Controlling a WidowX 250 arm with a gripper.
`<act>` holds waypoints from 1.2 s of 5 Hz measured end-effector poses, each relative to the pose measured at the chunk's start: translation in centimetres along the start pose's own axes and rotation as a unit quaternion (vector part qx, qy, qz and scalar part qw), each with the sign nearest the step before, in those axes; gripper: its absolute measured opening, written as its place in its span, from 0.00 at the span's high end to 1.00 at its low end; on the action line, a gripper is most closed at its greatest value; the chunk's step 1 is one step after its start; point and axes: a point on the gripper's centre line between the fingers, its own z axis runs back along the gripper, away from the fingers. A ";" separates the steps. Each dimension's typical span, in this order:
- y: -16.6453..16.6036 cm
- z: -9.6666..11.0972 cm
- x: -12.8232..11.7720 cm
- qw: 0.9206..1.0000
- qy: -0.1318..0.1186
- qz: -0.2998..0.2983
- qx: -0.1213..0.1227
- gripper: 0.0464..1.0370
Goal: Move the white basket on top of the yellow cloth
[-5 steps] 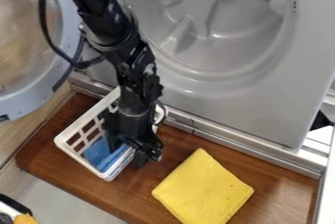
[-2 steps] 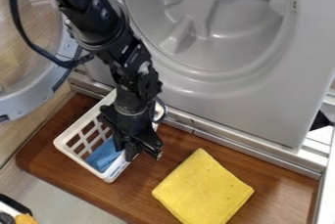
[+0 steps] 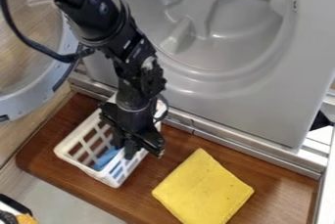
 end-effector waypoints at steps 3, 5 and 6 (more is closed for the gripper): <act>-12.0 6.4 1.0 0.978 -0.035 -0.198 -0.059 0.93; -15.6 3.9 2.1 0.970 -0.014 -0.225 -0.091 0.93; -16.4 3.6 2.4 0.969 -0.025 -0.227 -0.098 0.93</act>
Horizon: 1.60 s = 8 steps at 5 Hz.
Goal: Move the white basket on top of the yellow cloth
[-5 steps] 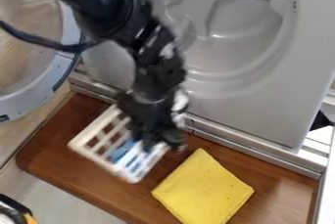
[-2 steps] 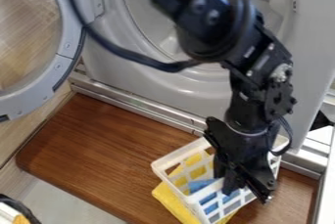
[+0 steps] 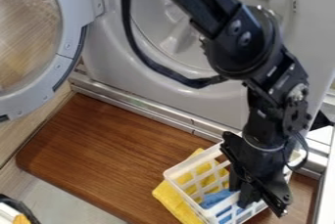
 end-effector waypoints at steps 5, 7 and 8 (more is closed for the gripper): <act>0.5 -2.8 2.4 0.982 -0.039 0.185 -0.026 0.90; 1.7 -1.5 1.9 0.973 -0.071 0.220 0.013 0.36; 2.0 0.5 2.1 0.975 -0.098 0.201 -0.008 0.08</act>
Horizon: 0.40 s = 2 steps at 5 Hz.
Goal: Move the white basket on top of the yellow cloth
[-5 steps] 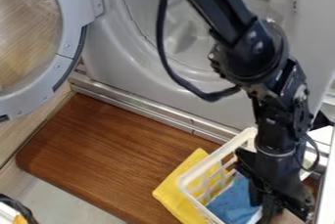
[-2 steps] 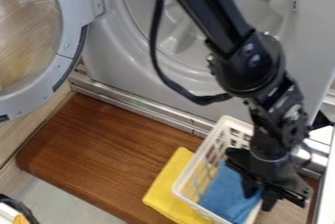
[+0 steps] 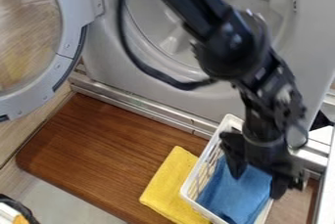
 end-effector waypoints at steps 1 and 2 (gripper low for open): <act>-0.4 1.2 0.3 0.999 0.007 -0.019 -0.027 0.03; -0.6 1.9 0.6 0.999 0.034 -0.016 -0.030 0.04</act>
